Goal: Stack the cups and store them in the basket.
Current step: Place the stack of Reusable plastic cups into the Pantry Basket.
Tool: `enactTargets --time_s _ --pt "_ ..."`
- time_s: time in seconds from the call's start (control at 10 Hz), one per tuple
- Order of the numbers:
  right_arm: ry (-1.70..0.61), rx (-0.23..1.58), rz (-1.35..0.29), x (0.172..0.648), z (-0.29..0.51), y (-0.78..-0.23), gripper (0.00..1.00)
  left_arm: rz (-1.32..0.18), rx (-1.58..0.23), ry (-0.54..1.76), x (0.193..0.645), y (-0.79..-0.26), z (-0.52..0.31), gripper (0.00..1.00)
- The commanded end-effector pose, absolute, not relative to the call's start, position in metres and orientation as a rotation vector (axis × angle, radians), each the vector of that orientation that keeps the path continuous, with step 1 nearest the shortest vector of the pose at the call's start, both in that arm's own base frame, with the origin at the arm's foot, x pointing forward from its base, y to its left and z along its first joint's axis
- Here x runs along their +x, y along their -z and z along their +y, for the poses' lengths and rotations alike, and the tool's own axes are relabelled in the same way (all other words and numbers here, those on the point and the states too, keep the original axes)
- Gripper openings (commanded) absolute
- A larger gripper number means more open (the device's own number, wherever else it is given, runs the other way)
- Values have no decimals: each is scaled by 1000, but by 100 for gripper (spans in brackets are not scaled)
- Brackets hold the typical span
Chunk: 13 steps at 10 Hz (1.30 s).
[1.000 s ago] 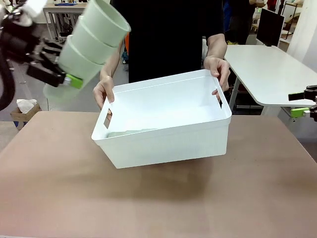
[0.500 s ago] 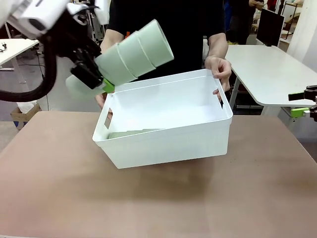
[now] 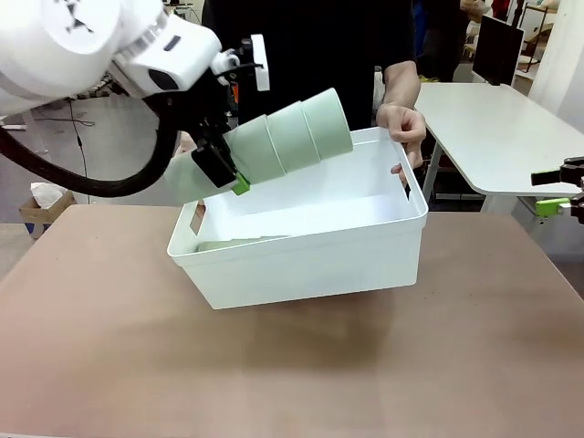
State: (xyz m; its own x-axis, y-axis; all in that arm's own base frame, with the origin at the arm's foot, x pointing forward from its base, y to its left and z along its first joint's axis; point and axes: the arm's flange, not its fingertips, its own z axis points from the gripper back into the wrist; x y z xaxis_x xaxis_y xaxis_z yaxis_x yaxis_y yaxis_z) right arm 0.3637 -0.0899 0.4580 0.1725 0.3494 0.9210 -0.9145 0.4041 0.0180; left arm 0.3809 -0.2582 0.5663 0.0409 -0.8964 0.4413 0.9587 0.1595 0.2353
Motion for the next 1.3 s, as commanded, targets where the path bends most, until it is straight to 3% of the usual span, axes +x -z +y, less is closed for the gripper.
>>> enactTargets --time_s 0.0,1.2 --pt "-1005 681 -1032 366 -90 -460 100 -545 -120 1410 396 -565 -267 87" --pt "-1005 681 -1032 366 -90 -460 100 -462 -105 1442 461 -472 -325 87"
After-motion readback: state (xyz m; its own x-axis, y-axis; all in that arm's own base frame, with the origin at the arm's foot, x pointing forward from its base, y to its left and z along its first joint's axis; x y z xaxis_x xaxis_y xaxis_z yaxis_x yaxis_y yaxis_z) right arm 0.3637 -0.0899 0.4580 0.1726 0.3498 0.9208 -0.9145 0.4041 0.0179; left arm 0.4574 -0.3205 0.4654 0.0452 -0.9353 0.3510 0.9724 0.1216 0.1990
